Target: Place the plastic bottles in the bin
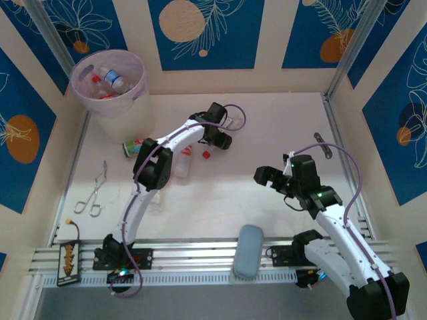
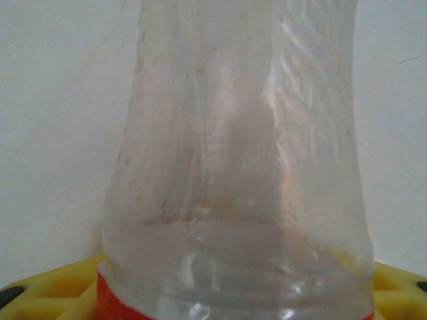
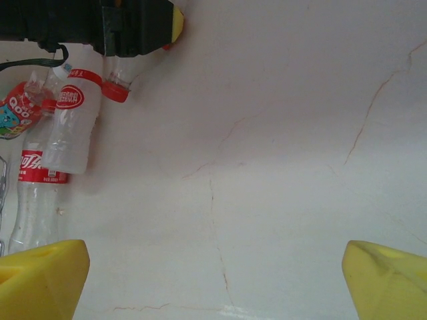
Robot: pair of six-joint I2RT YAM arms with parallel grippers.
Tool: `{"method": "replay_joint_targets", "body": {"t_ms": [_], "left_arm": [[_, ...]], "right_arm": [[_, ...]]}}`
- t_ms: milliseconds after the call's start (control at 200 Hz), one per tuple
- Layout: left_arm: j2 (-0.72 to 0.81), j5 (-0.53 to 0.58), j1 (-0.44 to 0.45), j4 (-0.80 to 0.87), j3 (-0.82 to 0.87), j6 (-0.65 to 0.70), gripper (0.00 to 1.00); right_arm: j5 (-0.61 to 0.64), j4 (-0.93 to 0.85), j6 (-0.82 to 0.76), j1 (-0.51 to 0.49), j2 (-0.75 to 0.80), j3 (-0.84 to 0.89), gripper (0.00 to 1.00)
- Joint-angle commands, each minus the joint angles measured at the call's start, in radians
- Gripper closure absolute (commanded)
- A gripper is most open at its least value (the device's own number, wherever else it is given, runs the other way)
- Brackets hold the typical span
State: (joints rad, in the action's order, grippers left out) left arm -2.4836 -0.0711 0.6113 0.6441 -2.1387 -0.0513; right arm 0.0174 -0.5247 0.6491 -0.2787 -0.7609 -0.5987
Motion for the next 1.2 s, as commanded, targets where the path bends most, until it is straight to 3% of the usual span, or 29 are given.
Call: {"method": "replay_joint_targets", "body": {"t_ms": [0, 225, 460, 635, 925, 1195], "left_arm": [[0.024, -0.027, 0.005, 0.03, -0.023, 0.001, 0.42], [0.226, -0.173, -0.009, 0.008, -0.017, 0.003, 0.44], [0.454, -0.231, -0.082, -0.011, -0.052, -0.008, 0.53], [0.549, -0.172, -0.205, 0.042, -0.131, 0.009, 0.67], [0.617, -0.11, -0.501, 0.025, -0.144, -0.048, 0.88], [0.52, -0.094, -0.655, -0.005, -0.19, -0.052, 0.9]], "right_arm": [[-0.026, -0.002, 0.0, 0.006, 0.012, 0.009, 0.02], [-0.026, 0.002, -0.005, 0.01, 0.003, 0.002, 0.02], [-0.037, 0.014, -0.011, 0.015, -0.01, 0.001, 0.03], [-0.042, 0.019, -0.016, 0.017, -0.012, 0.003, 0.03], [-0.044, 0.009, -0.014, 0.019, 0.003, 0.006, 0.03], [-0.046, -0.012, -0.004, 0.018, 0.028, 0.005, 0.03]]}}
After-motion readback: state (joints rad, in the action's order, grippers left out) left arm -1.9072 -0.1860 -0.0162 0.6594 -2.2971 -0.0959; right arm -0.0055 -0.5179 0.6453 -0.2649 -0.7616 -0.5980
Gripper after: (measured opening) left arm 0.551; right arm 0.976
